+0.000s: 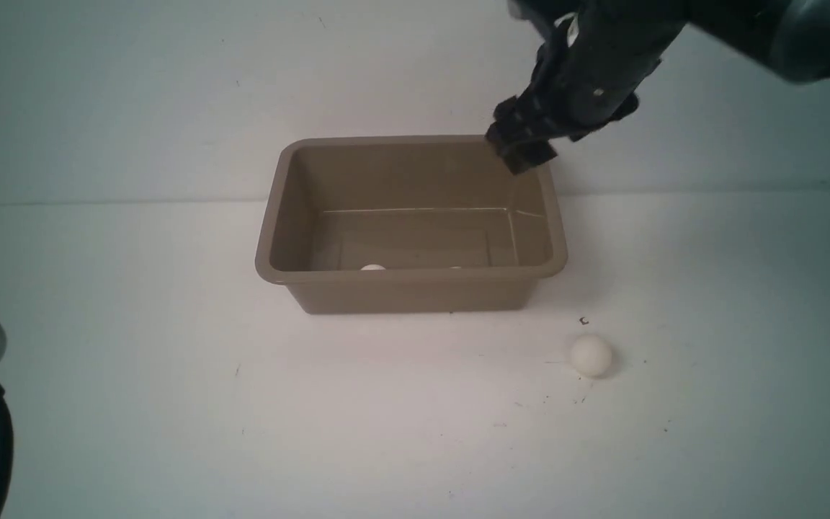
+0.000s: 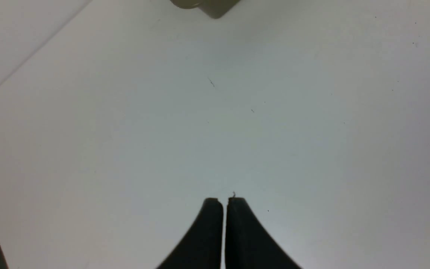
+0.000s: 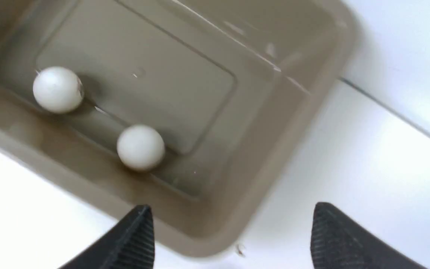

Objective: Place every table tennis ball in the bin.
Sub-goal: Use the right arm to clamp the table tennis ball closest to it

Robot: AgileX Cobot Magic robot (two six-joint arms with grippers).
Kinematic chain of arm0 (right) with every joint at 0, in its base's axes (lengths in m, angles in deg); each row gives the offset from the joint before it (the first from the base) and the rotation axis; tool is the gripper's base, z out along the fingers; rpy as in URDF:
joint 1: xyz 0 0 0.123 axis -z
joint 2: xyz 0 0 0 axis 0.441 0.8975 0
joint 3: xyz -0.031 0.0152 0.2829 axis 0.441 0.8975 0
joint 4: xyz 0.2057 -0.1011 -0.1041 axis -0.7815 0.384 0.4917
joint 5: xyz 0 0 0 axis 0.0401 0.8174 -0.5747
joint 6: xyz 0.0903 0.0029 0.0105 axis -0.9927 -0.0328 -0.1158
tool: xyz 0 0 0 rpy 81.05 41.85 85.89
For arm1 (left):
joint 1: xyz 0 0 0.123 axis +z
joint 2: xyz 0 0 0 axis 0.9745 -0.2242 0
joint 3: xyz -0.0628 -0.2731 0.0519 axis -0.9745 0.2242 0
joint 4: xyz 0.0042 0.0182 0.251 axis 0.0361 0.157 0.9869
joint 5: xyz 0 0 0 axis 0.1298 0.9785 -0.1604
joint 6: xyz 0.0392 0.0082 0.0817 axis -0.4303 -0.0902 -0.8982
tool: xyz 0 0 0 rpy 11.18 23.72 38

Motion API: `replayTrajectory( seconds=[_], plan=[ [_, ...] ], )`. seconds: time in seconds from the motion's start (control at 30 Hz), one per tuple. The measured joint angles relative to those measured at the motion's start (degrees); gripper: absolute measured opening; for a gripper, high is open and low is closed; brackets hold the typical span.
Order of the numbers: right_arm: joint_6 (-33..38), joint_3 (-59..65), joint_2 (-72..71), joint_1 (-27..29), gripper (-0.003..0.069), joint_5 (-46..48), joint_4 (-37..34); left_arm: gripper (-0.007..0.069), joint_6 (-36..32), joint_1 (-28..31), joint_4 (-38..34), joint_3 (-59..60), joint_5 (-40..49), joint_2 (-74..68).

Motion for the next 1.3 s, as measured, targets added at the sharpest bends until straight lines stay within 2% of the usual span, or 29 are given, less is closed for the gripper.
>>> replayTrajectory(
  seconds=[0.2,0.5,0.57,0.73,0.97,1.3],
  plan=[
    [0.1,2.9,-4.6,0.0,0.0493,1.1,-0.1,-0.0004,0.0,0.0,0.0,0.0,-1.9,0.0],
    [0.1,26.2,-12.7,0.0,0.0475,0.3,-0.8,-0.0004,0.0,0.0,0.0,0.0,-0.5,0.0],
    [-0.9,33.8,-14.4,0.0,0.0474,-5.2,-0.8,-0.0004,0.0,0.0,0.0,0.0,-0.1,0.0],
    [-1.4,38.5,-13.5,0.0,0.0474,-10.7,-0.8,-0.0004,0.0,0.0,0.0,0.0,0.2,0.0],
    [-1.4,38.8,-8.2,0.0,0.0474,-16.7,-0.4,-0.0004,0.0,0.0,-0.1,0.0,0.3,0.0],
    [-1.4,38.8,-5.6,0.0,0.0474,-19.1,1.6,-0.0004,0.0,0.0,-0.1,0.0,0.3,0.0]
  ],
)
